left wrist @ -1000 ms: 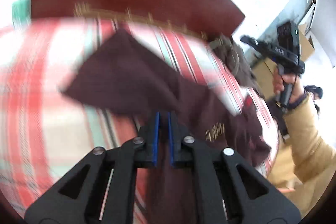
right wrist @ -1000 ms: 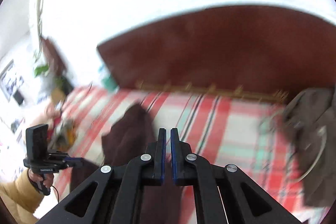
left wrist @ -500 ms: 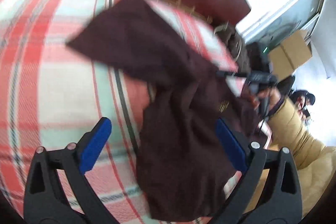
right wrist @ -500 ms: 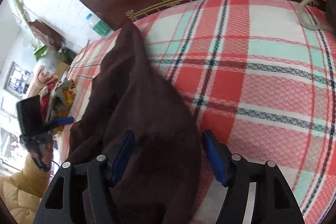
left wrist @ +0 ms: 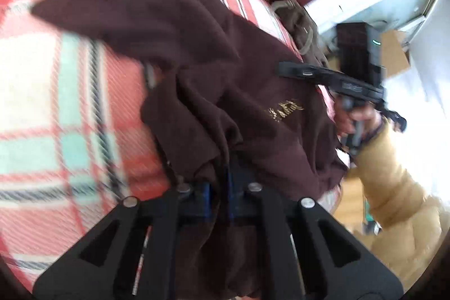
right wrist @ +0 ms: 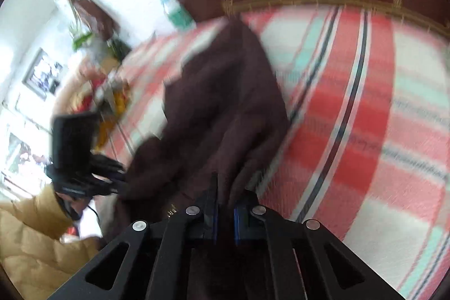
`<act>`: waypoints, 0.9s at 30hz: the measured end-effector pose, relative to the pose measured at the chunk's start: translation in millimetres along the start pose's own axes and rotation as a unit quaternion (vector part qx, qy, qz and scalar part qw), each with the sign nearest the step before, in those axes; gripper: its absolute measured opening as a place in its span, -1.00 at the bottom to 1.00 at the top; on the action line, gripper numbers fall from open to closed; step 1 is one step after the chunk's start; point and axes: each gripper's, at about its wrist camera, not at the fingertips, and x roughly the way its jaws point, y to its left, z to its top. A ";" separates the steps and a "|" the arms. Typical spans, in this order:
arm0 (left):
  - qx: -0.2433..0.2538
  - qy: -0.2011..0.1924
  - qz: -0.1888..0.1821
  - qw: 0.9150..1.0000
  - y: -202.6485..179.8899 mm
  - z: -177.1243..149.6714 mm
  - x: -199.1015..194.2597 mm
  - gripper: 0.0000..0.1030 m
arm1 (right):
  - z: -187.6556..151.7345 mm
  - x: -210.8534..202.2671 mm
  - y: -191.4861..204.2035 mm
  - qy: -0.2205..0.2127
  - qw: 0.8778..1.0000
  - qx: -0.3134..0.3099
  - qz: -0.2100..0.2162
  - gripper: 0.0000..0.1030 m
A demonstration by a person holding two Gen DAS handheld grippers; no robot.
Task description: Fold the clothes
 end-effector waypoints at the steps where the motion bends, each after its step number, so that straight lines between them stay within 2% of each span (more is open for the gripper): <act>1: -0.005 -0.007 0.001 1.000 0.1 5.6 -2.2 -0.79 | 6.5 -12.9 1.7 -0.020 1.000 -0.002 -0.005 -0.89; 7: 0.012 -0.104 0.008 0.994 -14.4 72.9 -57.1 -0.79 | 55.6 -84.7 -0.8 -0.130 0.989 0.004 -0.069 -0.90; 10: 0.025 -0.127 0.031 0.991 -20.7 106.9 -75.3 -0.79 | 72.2 -110.1 -4.7 -0.175 0.980 0.021 -0.094 -0.90; 15: 0.028 -0.140 0.054 0.988 -21.6 148.1 -78.2 -0.79 | 101.9 -128.5 -25.9 -0.215 0.967 0.041 -0.133 -0.90; 17: 0.031 -0.131 0.071 0.988 -14.3 156.2 -65.1 -0.79 | 109.1 -124.8 -37.9 -0.217 0.963 0.047 -0.153 -0.90; 19: 0.029 -0.122 0.093 0.988 -4.1 160.2 -49.9 -0.68 | 112.8 -109.8 -56.9 -0.200 0.960 0.065 -0.183 -0.89; 21: 0.017 -0.115 0.120 0.986 9.4 159.0 -32.9 -0.14 | 113.6 -85.0 -78.3 -0.174 0.958 0.089 -0.211 -0.87; 22: 0.010 -0.112 0.133 0.985 16.2 158.4 -24.4 -0.03 | 110.6 -74.3 -88.7 -0.162 0.956 0.106 -0.222 -0.81; 24: -0.009 -0.113 0.122 0.986 30.1 147.9 -19.2 -0.01 | 100.3 -51.3 -105.1 -0.129 0.953 0.120 -0.248 -0.80; 27: -0.013 -0.115 0.105 0.988 38.3 123.3 -25.5 0.03 | 86.9 -36.4 -119.1 -0.106 0.950 0.135 -0.261 -0.44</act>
